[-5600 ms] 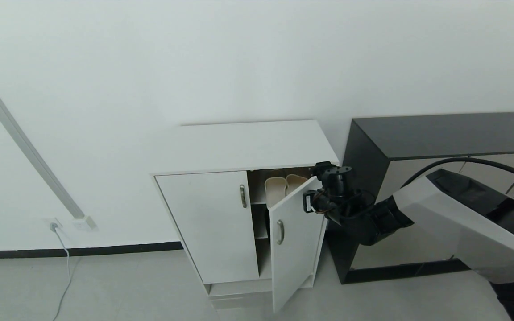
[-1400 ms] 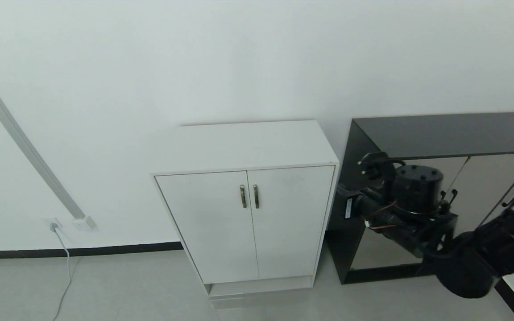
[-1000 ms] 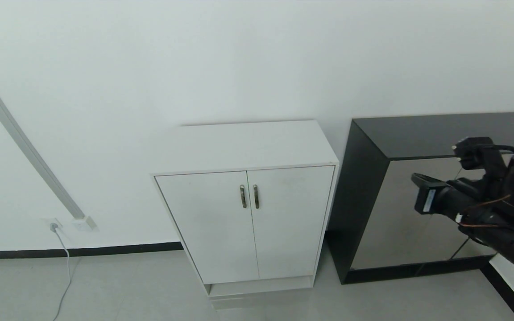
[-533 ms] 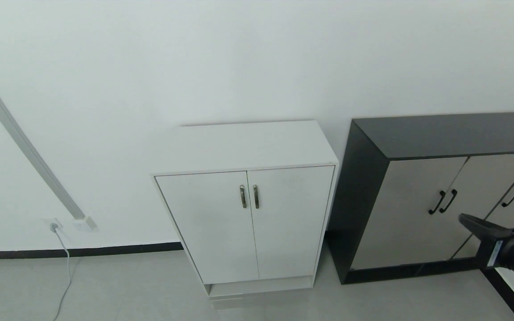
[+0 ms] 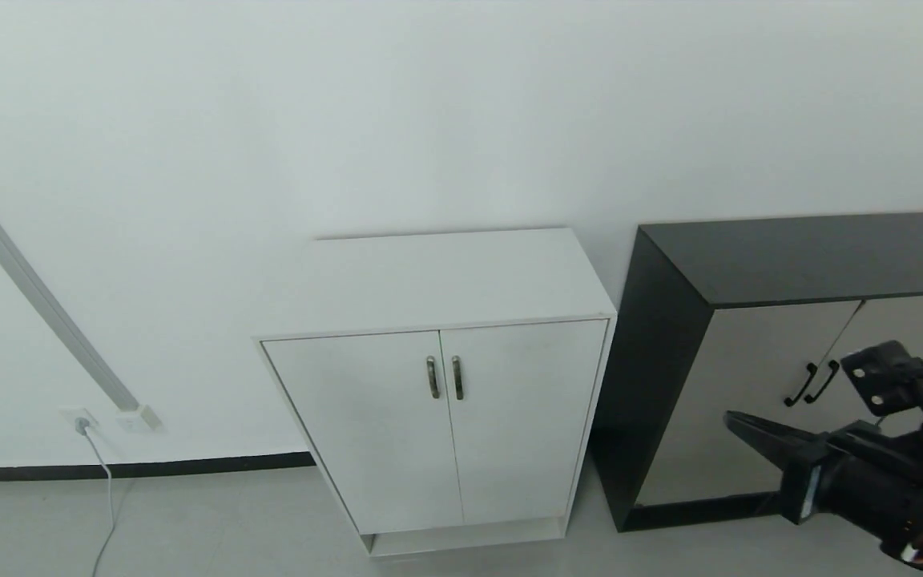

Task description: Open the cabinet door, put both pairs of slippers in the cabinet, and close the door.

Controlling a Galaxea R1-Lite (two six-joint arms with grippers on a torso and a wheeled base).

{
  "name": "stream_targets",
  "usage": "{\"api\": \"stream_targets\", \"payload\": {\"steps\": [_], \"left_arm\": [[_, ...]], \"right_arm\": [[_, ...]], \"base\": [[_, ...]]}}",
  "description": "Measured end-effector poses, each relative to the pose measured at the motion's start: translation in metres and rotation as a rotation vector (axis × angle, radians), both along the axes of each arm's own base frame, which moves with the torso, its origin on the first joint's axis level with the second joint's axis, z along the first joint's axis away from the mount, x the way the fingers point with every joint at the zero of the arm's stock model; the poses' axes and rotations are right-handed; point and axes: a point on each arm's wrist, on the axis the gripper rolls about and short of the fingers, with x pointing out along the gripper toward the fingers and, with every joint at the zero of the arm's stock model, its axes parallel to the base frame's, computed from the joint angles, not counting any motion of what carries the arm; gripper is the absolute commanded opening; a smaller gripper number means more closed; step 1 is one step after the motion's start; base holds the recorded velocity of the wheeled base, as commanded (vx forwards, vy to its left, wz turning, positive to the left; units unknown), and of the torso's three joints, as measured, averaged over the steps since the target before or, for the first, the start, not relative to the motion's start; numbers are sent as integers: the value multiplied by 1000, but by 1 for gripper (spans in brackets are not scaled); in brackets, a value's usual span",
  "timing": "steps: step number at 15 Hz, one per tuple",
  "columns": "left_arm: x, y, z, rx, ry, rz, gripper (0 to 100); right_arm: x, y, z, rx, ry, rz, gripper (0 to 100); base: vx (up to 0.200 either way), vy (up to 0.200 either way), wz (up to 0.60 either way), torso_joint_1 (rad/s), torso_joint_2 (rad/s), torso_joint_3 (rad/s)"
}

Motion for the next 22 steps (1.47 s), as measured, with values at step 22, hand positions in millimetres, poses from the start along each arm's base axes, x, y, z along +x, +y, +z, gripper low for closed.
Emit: {"api": "stream_targets", "payload": {"steps": [22], "left_arm": [[0,0,0,0,0,0,0]], "right_arm": [[231,137,-97,23,-12,-1,0]], "base": [[0,0,0,0,0,0]]}}
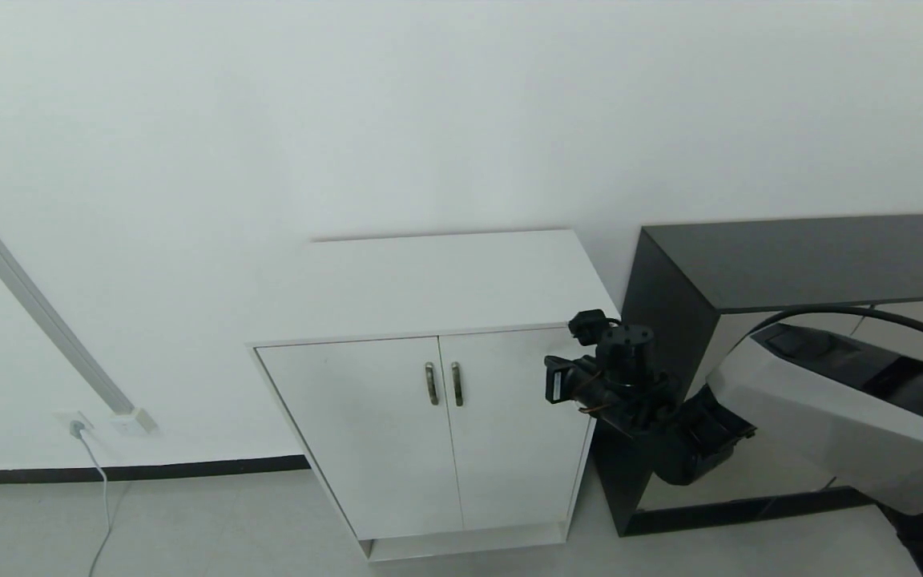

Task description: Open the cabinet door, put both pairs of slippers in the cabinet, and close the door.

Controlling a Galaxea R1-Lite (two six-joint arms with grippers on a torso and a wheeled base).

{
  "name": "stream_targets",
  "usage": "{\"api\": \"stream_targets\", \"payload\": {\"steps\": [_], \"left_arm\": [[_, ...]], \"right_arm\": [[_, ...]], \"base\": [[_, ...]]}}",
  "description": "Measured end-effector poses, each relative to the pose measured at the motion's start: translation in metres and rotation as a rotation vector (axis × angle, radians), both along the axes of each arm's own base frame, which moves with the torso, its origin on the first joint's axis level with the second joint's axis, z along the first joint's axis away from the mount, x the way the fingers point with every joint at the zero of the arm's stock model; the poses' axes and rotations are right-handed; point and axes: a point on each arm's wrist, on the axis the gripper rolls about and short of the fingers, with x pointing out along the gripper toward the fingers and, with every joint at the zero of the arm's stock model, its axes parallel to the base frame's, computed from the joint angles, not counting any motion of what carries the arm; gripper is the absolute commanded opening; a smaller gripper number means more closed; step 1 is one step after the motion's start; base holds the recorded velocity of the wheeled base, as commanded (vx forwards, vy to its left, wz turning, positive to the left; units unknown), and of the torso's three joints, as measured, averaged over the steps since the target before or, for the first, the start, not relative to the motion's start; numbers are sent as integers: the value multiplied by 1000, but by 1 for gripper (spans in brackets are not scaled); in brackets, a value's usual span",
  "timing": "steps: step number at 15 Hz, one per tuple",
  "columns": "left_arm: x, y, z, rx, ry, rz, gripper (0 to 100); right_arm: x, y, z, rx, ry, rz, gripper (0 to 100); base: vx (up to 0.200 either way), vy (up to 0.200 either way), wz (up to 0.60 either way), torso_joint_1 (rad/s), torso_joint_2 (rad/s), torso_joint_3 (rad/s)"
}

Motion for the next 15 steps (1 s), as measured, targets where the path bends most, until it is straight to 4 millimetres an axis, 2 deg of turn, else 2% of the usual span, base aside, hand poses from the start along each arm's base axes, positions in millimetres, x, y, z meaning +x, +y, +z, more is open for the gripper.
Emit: {"api": "stream_targets", "payload": {"steps": [6,15], "left_arm": [[0,0,0,0,0,0,0],[0,0,0,0,0,0,0]], "right_arm": [[20,-2,1,0,1,-25,0],[33,2,0,-3,4,-30,0]], "base": [[0,0,0,0,0,0],[0,0,0,0,0,0]]}}
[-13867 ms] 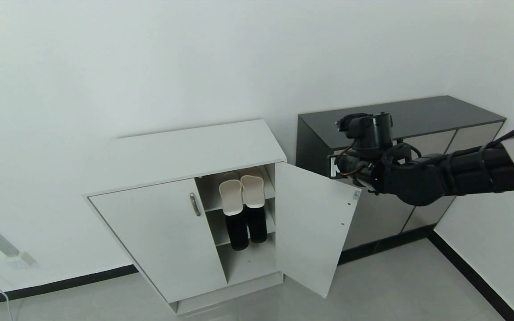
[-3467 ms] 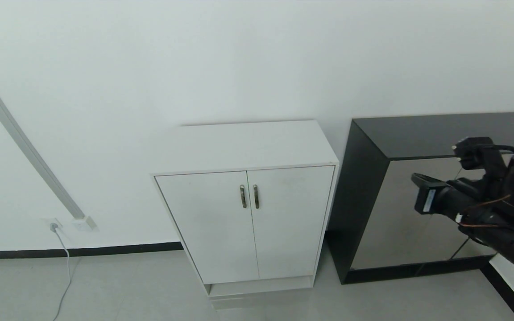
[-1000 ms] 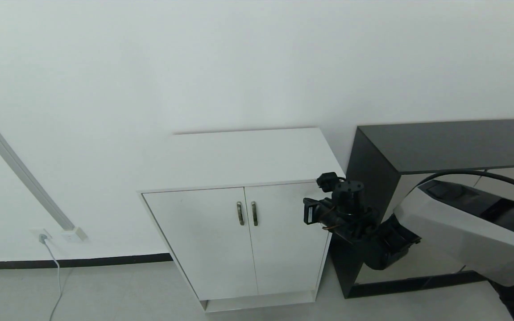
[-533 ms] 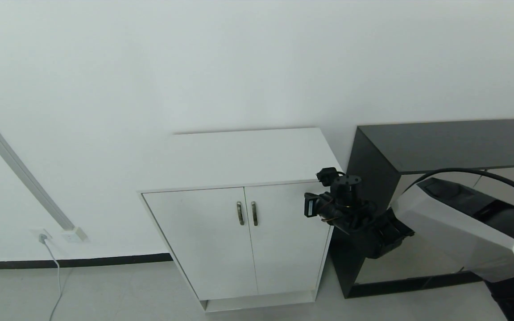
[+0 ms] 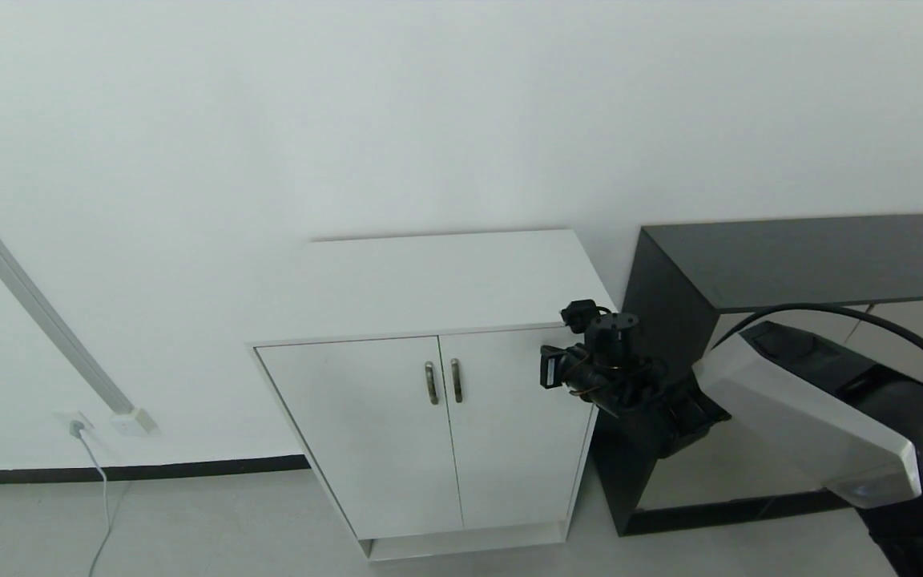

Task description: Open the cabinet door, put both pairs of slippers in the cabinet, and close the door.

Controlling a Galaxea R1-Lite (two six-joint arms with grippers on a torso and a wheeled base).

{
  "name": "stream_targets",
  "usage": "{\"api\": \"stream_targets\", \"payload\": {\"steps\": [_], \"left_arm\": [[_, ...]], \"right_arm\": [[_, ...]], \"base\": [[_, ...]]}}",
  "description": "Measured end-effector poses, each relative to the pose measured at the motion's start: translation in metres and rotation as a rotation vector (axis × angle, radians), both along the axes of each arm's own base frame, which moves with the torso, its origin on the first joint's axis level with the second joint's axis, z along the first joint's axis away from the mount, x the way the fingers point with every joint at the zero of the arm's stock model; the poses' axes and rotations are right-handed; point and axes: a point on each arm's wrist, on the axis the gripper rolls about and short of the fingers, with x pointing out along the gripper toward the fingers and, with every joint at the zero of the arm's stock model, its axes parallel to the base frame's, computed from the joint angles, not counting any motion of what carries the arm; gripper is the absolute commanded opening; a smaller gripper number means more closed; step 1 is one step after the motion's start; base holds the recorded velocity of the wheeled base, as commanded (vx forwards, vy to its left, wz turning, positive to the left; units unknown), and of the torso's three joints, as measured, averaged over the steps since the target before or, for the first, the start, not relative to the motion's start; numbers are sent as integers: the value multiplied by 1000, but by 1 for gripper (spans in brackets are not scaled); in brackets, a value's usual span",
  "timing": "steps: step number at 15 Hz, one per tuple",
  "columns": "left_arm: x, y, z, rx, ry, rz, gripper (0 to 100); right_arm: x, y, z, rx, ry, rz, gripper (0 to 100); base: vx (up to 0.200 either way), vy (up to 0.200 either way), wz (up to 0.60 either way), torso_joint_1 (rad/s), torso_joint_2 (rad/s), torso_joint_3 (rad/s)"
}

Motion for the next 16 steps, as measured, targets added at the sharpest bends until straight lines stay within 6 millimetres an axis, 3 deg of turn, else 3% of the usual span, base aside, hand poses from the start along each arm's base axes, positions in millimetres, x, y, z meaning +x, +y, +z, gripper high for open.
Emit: {"api": "stream_targets", "payload": {"steps": [5,10,13,16], "left_arm": [[0,0,0,0,0,0,0],[0,0,0,0,0,0,0],[0,0,0,0,0,0,0],[0,0,0,0,0,0,0]], "right_arm": [[-10,-5,0,-8,14,-1,0],[-50,-22,27,-18,10,9,0],[-82,-48,56,-57,-16,-20,0],[-113,-87,86,-92,-54,-187,0]], "base": [[0,0,0,0,0,0],[0,0,0,0,0,0],[0,0,0,0,0,0],[0,0,0,0,0,0]]}}
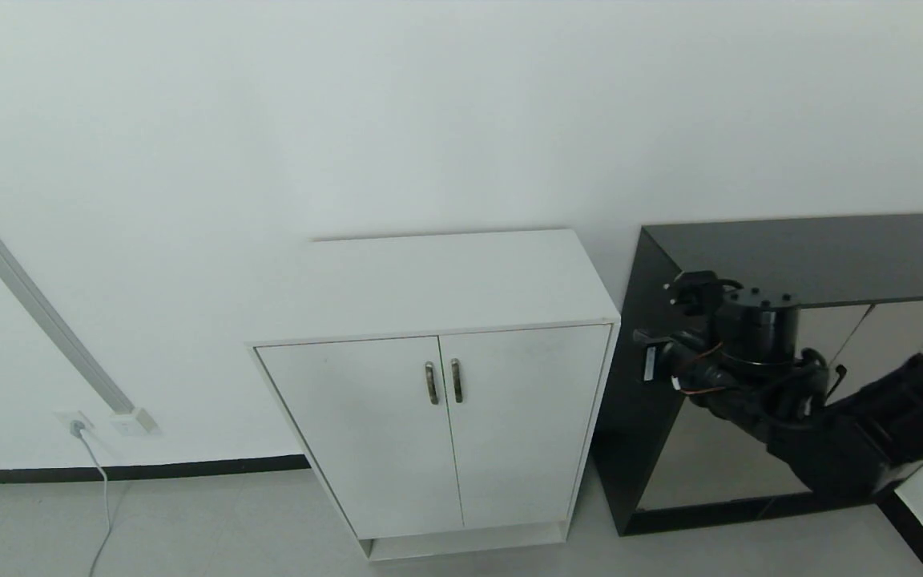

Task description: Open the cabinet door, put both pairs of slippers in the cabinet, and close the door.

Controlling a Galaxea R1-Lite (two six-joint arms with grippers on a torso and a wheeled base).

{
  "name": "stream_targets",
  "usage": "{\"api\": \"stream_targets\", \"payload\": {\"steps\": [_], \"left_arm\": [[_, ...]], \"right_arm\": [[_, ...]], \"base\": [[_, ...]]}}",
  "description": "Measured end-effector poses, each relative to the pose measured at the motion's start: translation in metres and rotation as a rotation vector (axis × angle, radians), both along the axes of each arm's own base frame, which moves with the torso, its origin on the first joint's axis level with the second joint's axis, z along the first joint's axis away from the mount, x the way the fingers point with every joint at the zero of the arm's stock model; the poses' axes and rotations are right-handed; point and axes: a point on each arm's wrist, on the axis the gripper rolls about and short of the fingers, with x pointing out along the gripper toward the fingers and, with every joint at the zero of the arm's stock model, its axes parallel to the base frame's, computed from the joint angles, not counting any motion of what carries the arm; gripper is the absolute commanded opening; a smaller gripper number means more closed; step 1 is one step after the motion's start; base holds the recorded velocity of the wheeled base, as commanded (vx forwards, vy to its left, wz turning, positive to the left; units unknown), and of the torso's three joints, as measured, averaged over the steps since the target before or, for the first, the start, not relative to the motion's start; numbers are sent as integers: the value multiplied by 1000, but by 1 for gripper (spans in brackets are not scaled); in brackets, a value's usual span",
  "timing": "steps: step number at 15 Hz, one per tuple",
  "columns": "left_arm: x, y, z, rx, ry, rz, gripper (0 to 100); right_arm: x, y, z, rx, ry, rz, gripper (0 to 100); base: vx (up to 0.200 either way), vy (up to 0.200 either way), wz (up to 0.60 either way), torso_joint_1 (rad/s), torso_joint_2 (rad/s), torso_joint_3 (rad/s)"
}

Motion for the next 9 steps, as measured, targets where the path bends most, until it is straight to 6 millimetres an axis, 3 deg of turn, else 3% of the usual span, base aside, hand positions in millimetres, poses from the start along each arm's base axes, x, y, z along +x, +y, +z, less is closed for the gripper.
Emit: {"api": "stream_targets", "payload": {"steps": [4,9], "left_arm": [[0,0,0,0,0,0,0],[0,0,0,0,0,0,0]], "right_arm": [[-56,-55,20,-51,-15,-184,0],[-146,-110,11,-106,11,-284,0]], "base": [[0,0,0,0,0,0],[0,0,0,0,0,0]]}}
